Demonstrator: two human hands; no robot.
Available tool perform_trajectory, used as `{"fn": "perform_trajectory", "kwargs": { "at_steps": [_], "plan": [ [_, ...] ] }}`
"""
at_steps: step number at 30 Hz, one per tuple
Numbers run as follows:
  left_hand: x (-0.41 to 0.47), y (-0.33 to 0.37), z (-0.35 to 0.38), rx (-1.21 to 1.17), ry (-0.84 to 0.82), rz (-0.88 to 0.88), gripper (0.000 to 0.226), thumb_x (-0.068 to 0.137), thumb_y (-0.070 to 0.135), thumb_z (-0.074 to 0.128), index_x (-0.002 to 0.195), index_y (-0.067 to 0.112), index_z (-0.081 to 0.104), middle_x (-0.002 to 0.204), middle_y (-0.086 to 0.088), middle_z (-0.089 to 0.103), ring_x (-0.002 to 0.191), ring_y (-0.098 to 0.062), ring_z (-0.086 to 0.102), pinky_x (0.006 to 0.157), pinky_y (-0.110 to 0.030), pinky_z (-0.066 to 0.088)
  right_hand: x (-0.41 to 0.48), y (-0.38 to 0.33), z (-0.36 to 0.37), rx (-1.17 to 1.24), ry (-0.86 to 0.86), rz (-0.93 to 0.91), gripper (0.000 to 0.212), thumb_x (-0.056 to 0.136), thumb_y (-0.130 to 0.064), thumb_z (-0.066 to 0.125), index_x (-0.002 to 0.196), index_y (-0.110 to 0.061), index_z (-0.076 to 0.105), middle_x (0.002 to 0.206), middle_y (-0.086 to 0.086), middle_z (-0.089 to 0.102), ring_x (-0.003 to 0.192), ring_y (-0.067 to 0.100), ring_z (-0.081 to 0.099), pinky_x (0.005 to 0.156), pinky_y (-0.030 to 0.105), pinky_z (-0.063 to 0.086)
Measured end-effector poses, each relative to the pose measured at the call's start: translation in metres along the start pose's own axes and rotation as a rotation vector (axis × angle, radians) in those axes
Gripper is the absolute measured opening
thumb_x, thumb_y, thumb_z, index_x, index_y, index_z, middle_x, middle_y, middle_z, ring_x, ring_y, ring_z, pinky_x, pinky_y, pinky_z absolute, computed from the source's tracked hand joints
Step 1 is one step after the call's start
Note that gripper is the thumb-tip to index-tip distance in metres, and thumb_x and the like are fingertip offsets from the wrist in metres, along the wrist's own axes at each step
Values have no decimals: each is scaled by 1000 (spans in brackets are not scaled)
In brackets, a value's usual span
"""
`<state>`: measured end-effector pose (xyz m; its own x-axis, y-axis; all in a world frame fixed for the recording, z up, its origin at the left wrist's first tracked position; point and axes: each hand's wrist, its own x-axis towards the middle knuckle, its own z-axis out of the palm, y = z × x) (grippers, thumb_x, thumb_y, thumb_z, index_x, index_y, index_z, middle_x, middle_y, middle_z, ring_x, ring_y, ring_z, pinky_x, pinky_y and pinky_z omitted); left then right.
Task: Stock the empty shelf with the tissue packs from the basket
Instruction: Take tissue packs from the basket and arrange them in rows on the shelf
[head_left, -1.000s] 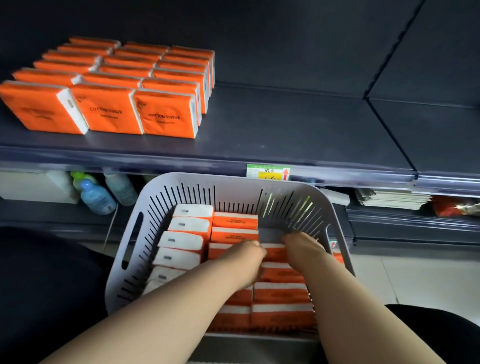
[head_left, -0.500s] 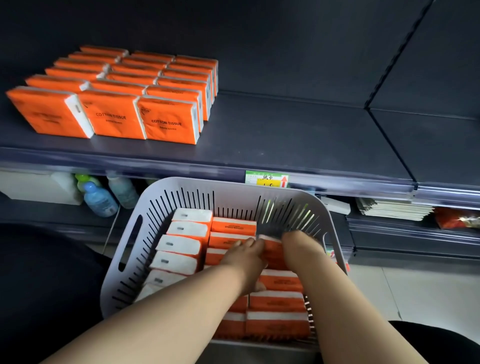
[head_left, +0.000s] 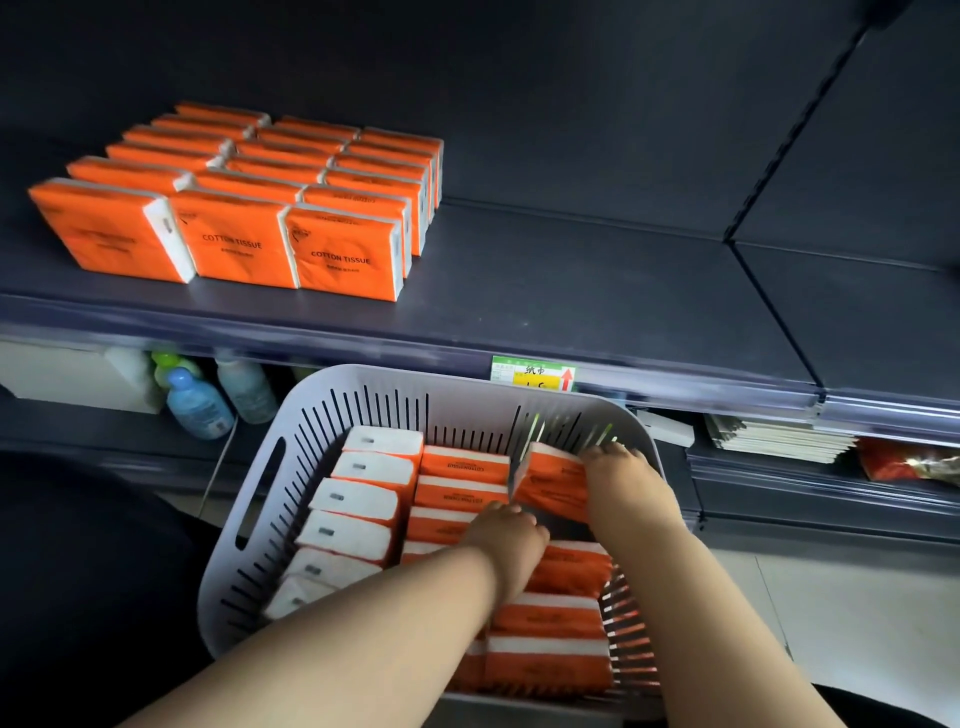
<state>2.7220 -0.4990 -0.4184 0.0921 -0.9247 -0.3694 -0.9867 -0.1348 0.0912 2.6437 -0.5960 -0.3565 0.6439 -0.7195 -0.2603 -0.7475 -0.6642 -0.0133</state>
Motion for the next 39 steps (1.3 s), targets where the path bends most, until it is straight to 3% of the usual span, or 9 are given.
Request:
{"fn": "perform_trajectory", "kwargs": {
  "at_steps": [6, 10, 15, 20, 24, 33, 39],
  "plan": [
    [-26, -13, -21, -175, 220, 54, 46, 86, 20, 56, 130, 17, 45, 132, -6, 46, 121, -26, 43, 98, -36, 38, -5, 2, -14, 92, 136, -53, 37, 81, -13, 56, 118, -14, 53, 118, 6, 54, 115, 27, 47, 83, 35, 47],
    [-63, -43, -42, -188, 395, 84, 39, 79, 24, 61, 117, 17, 52, 119, -2, 50, 114, -23, 47, 90, -33, 43, -9, -10, -18, 157, 213, -145, 37, 83, -8, 49, 119, -16, 55, 118, 4, 56, 114, 27, 48, 85, 33, 47],
    [-96, -78, -44, -163, 299, -46, 50, 81, 18, 56, 130, 23, 46, 129, 4, 45, 123, -16, 39, 99, -35, 40, -9, -31, -12, 232, 58, -252, 35, 85, -10, 47, 118, -14, 56, 116, 10, 56, 112, 30, 51, 88, 35, 48],
    [-101, -82, -30, -174, 268, -104, 52, 86, 17, 54, 135, 25, 41, 133, 5, 45, 125, -15, 37, 103, -32, 37, -8, -41, 10, 181, -78, -207, 43, 90, -15, 45, 133, -18, 45, 127, 9, 48, 120, 30, 45, 97, 37, 44],
    [-103, -84, -28, -224, 275, -148, 53, 86, 31, 61, 135, 26, 41, 134, 6, 43, 125, -14, 37, 102, -33, 38, -8, -42, 13, 221, -67, -202, 51, 87, -23, 53, 137, -24, 42, 129, 5, 47, 119, 28, 47, 99, 38, 44],
    [-104, -93, -40, -304, 316, -155, 53, 85, 31, 65, 134, 30, 45, 134, 11, 44, 127, -11, 37, 105, -29, 33, -9, -36, -7, 302, -2, -201, 41, 82, -18, 61, 122, -25, 57, 114, 1, 60, 100, 19, 59, 87, 27, 48],
    [-103, -101, -82, -385, 513, -88, 53, 83, 31, 67, 132, 30, 49, 129, 14, 47, 122, -7, 42, 106, -26, 33, -16, -13, -60, 454, 183, -148, 42, 73, -21, 72, 114, -28, 64, 103, -8, 64, 88, 9, 54, 70, 12, 33]
  ]
}}
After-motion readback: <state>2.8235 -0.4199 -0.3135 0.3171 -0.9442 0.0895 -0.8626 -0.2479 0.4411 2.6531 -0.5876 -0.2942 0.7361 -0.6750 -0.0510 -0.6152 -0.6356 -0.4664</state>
